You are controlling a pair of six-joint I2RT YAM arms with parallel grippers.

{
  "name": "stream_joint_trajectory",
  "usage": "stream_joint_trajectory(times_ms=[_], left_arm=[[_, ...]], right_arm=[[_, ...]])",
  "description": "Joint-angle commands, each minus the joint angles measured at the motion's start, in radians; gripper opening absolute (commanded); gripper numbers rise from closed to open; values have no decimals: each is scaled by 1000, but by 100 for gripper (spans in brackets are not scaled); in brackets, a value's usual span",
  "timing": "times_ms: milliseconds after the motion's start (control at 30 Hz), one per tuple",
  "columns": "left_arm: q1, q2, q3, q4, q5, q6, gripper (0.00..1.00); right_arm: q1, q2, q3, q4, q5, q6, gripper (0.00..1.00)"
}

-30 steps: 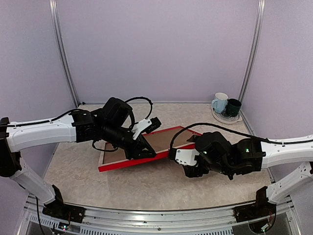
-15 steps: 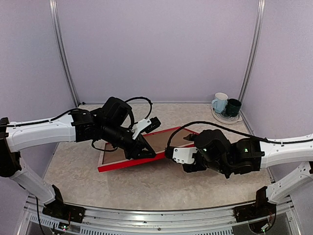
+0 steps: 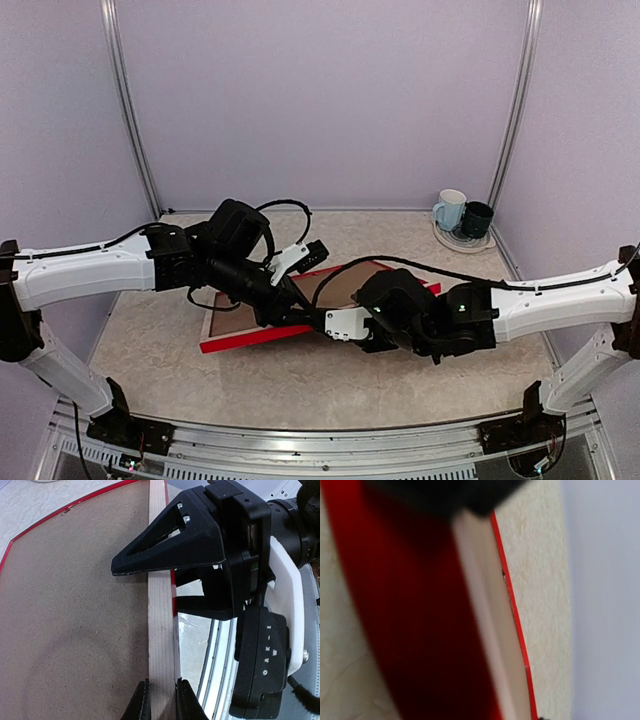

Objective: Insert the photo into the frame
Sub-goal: Pass from the left arm to the right, then turn over the photo frame.

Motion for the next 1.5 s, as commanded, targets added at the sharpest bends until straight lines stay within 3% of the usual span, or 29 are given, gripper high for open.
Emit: stream_joint_trajectory(times_ms=[0,133,333,600,767,967,1100,1233,1467], left_arm=[[2,-48,1,108,52,-1,0],[2,-46,-1,110,53,-1,0],[5,-36,5,111,53,3,0],[18,-30,1,116,59,-2,0],[33,-37,1,132,50,-13,14],[93,-89,-7,198,-75,-99,43],[155,-189,-72,320,-167,-166,51],[181,-334,-145,402,-365,-221,59],[206,-488,-240,433,-573,-299,62]], right_arm=[[11,26,58,-28,-10,-7,47],[10,40,83,-71,-48,-8,39],[12,64,104,-137,-78,-7,18],[19,75,100,-142,-49,-25,1],[27,59,85,-112,-17,-43,0],[30,8,50,-48,-18,-55,0],[30,-25,34,-24,-25,-47,0],[30,-47,31,-5,-12,-30,0],[29,-92,48,68,39,5,0]])
